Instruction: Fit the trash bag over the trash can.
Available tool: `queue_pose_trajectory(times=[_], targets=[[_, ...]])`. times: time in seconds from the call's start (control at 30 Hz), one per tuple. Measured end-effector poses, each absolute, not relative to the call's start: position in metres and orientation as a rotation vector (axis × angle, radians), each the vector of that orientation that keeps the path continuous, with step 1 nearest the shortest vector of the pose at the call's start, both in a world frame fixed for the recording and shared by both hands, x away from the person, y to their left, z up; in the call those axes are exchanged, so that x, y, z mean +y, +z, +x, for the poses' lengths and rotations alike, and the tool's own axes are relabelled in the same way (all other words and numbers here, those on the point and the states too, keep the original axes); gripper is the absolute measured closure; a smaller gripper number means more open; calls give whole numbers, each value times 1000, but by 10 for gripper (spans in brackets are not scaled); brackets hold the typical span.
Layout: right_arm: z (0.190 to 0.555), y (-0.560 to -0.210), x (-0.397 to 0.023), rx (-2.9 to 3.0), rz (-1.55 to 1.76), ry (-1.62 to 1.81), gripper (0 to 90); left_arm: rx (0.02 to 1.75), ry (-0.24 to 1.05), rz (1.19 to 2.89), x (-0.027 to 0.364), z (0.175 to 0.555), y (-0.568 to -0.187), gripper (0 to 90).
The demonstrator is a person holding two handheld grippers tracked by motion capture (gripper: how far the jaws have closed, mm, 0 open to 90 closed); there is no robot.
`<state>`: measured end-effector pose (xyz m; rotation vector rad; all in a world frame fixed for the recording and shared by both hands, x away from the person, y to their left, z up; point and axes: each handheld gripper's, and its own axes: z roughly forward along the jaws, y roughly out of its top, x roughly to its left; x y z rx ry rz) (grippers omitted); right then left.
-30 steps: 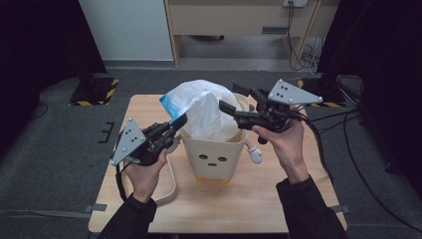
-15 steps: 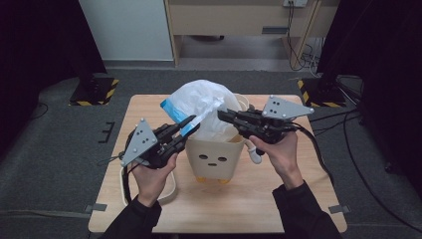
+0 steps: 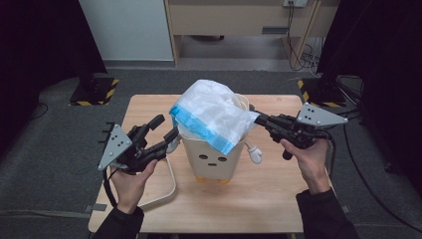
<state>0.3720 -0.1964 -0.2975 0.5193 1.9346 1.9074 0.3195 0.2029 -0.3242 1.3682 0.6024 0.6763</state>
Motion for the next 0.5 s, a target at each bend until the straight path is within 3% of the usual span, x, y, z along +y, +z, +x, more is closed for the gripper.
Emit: queue_pose_trajectory(times=[0.4, 0.5], targets=[[384, -327, -202, 1943, 585, 1761, 828, 598, 651, 1360, 179, 346, -318, 385], [384, -329, -200, 1946, 597, 1759, 781, 583, 617, 1380, 175, 352, -317, 466]])
